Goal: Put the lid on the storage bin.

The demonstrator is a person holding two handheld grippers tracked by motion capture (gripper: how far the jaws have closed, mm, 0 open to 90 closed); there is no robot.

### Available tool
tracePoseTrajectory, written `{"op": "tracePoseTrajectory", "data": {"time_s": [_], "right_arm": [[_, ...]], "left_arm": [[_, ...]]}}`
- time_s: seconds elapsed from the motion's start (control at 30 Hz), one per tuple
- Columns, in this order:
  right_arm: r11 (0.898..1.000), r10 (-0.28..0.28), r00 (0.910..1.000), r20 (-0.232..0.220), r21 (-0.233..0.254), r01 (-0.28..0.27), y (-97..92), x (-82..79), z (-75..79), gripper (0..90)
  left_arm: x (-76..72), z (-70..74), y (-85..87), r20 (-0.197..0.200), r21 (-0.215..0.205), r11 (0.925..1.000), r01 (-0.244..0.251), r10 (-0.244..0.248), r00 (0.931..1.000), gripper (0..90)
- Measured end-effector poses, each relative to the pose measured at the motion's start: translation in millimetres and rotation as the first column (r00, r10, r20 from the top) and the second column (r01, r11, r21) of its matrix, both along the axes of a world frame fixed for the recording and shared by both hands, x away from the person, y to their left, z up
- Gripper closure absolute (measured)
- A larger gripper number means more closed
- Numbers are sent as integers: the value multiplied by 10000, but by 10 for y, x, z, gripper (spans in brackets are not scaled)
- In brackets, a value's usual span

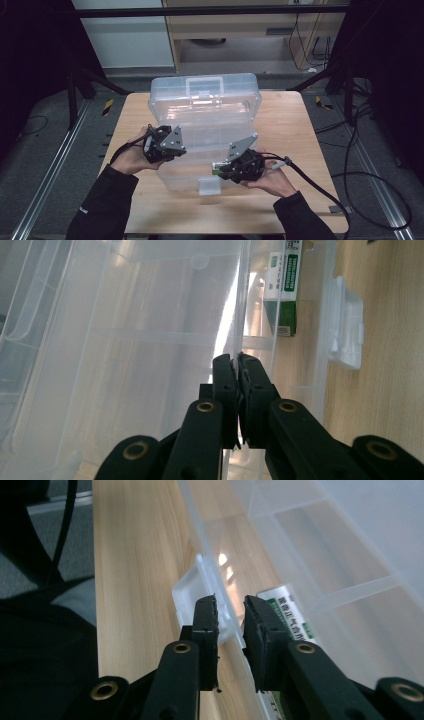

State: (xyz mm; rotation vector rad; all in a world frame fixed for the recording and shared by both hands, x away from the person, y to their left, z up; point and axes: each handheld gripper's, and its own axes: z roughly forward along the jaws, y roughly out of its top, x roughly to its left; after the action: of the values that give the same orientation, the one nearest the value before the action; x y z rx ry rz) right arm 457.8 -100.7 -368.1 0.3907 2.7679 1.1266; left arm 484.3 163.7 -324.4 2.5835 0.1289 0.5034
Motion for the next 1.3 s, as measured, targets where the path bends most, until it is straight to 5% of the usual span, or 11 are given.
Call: {"op": "tracePoseTrajectory", "data": {"time_s": [0.17, 0.23, 0.3, 0.5, 0.77, 0.87, 1.0, 1.1, 1.3], "right_arm": [[9956, -569, 9975, 425, 767, 535, -117, -27, 127, 812], [9860, -990, 9942, 408, 1390, 925, -187, -10, 183, 822], [9701, -1629, 9853, 511, 1904, 1505, -273, 21, 231, 830], [8926, -3505, 9356, 430, 3177, 3198, -550, 174, 298, 852], [8345, -4643, 8857, 38, 3370, 4360, -742, 351, 264, 900], [8228, -4881, 8728, 18, 3344, 4595, -781, 401, 269, 900], [7903, -5313, 8472, -55, 3570, 4979, -845, 451, 291, 900], [7799, -5443, 8388, -84, 3634, 5097, -876, 462, 301, 900], [7753, -5521, 8338, -40, 3655, 5151, -904, 449, 309, 900]], "left_arm": [[-3, -3, -1, -39, -5, 10000, -38, 38, 10000, 863], [-5, -5, -6, -63, 8, 10000, -56, 56, 10000, 862], [-8, -7, -9, -88, 32, 10000, -54, 54, 9999, 862], [-12, -8, -10, -165, 104, 9999, -31, 33, 9999, 861], [-25, -28, -5, -257, 92, 10000, -11, 14, 9997, 859], [-39, -39, -8, -236, 105, 9999, 1, 1, 9997, 857], [-51, -50, -10, -252, 150, 9999, 25, -21, 9997, 857], [-59, -60, -15, -270, 165, 9999, 30, -26, 9996, 856], [-81, -97, -26, -491, 294, 9995, 112, -98, 9987, 848]]}}
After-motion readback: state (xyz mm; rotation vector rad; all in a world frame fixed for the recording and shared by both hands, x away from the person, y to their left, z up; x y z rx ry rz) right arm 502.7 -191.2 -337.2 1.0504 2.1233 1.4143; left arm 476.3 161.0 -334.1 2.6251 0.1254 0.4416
